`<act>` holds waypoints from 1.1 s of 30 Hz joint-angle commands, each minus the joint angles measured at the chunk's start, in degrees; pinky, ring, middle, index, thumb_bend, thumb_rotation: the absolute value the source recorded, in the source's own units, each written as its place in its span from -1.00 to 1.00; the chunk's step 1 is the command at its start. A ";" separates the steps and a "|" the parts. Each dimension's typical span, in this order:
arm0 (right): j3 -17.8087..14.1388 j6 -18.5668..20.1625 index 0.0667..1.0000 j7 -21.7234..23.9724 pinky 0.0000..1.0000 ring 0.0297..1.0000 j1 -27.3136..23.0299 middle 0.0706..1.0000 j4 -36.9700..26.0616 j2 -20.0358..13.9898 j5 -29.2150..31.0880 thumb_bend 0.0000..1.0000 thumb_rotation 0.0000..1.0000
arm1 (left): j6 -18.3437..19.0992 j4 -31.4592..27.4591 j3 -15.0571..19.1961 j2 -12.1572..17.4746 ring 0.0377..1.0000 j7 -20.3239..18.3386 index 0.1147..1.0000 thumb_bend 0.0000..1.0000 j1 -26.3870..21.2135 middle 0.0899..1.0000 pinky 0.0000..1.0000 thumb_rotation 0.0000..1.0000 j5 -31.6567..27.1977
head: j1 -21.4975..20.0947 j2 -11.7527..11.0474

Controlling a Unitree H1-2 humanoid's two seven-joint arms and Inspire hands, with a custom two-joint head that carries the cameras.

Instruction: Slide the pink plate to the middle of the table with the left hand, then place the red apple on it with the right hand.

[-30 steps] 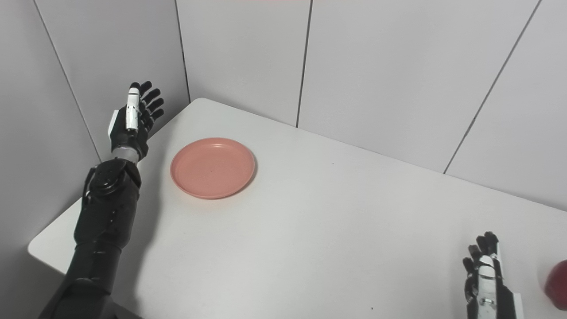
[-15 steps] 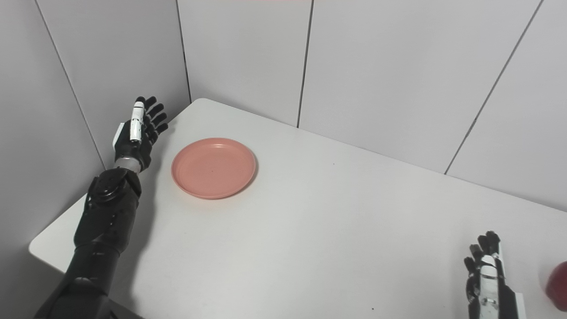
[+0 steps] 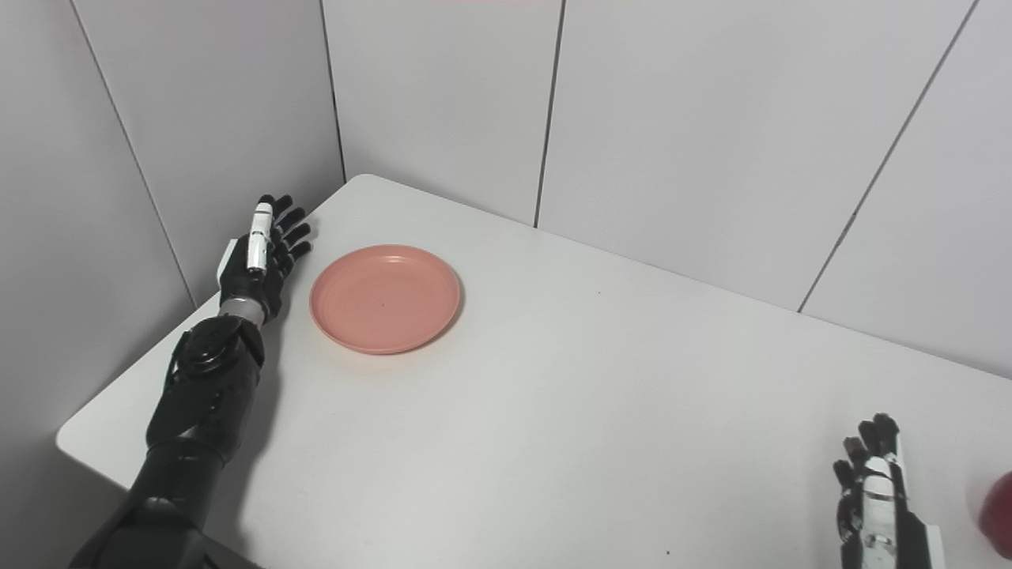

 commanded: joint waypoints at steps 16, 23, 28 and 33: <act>-0.41 0.62 1.00 0.48 1.00 1.00 -1.16 1.00 -2.53 -0.63 0.54 -1.00 1.00 | -3.63 2.05 -1.47 0.65 0.75 -1.84 0.70 -0.23 -1.54 0.74 0.76 1.00 -0.49 | 0.09 0.36; -0.52 0.50 1.00 0.23 1.00 1.00 -1.07 1.00 -2.74 -0.42 0.49 -1.00 1.00 | -2.00 0.13 -1.99 -0.62 0.76 -1.56 0.69 -0.24 -0.86 0.73 0.79 0.95 -0.92 | 0.00 0.66; -0.47 0.78 1.00 0.42 1.00 1.00 -1.07 1.00 -2.83 -0.59 0.49 -1.00 1.00 | -0.79 -0.12 -1.83 -1.17 0.76 -1.30 0.69 -0.25 -0.95 0.74 0.78 1.00 -1.64 | 0.01 0.81; -0.41 1.11 1.00 -0.12 1.00 1.00 -0.92 1.00 -3.46 -0.16 0.09 -1.00 1.00 | -0.12 -1.23 -2.13 -1.63 0.76 -1.05 0.69 -0.27 -0.43 0.74 0.77 1.00 -1.44 | -0.13 0.85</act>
